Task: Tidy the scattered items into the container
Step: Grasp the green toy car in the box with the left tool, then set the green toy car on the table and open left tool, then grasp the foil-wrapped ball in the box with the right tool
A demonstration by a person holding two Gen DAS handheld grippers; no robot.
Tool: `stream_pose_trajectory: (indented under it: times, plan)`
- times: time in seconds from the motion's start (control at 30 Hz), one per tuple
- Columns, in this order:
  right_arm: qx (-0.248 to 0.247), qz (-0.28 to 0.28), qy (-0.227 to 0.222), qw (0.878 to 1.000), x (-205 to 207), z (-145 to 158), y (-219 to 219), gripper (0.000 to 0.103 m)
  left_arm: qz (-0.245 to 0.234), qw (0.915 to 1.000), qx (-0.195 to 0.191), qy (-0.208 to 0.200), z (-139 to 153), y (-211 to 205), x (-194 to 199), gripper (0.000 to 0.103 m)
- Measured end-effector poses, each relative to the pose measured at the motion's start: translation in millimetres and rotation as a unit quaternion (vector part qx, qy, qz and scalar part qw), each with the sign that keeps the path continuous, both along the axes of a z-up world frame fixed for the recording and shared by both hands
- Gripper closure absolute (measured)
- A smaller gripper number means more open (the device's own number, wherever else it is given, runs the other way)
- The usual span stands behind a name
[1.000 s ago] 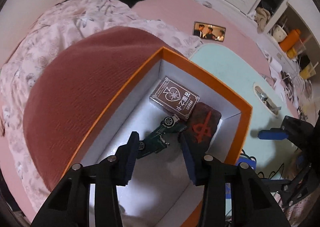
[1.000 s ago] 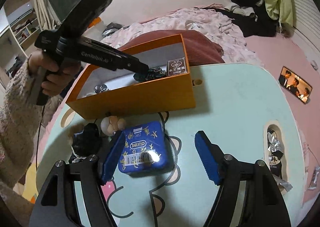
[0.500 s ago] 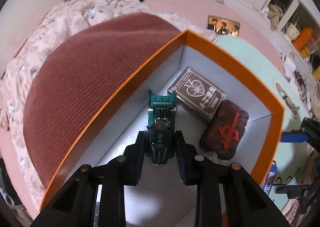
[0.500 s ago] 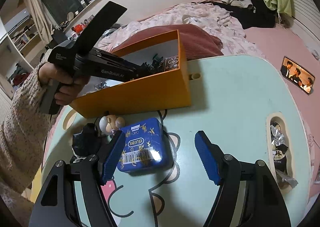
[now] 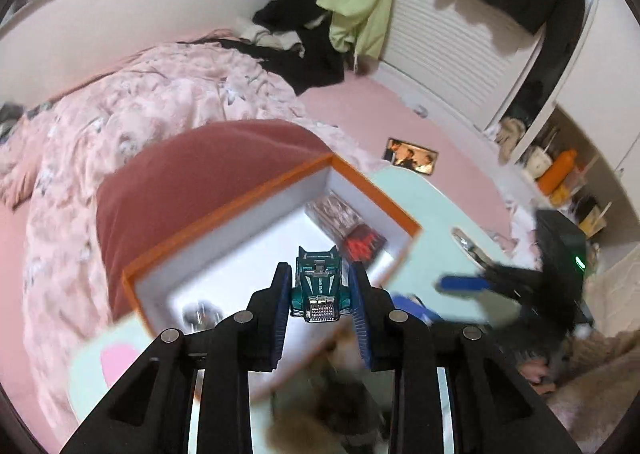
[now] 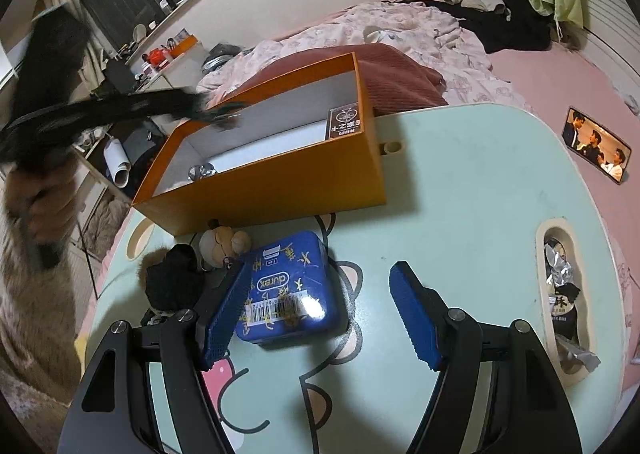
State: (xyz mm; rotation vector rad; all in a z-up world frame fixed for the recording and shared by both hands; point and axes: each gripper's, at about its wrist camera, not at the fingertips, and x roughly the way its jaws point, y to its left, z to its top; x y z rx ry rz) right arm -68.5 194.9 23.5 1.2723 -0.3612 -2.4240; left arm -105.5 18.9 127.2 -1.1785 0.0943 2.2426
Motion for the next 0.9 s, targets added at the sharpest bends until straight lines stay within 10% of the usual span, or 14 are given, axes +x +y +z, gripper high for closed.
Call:
stream_pose_trajectory:
  times: [0.4, 0.63, 0.9]
  plan:
    - [-0.021, 0.017, 0.027, 0.999, -19, 39, -8, 0.031, 0.066, 0.9959, 0.045, -0.043, -64, -21, 87, 0.076]
    - [-0.006, 0.077, -0.083, 0.994, -100, 57, -51, 0.041, 0.109, 0.9936, 0.014, -0.027, -83, -13, 84, 0.062]
    - [0.125, 0.131, -0.181, 0.967, -144, 13, -105, 0.059, 0.155, 0.9866, 0.047, 0.019, -69, -38, 90, 0.049]
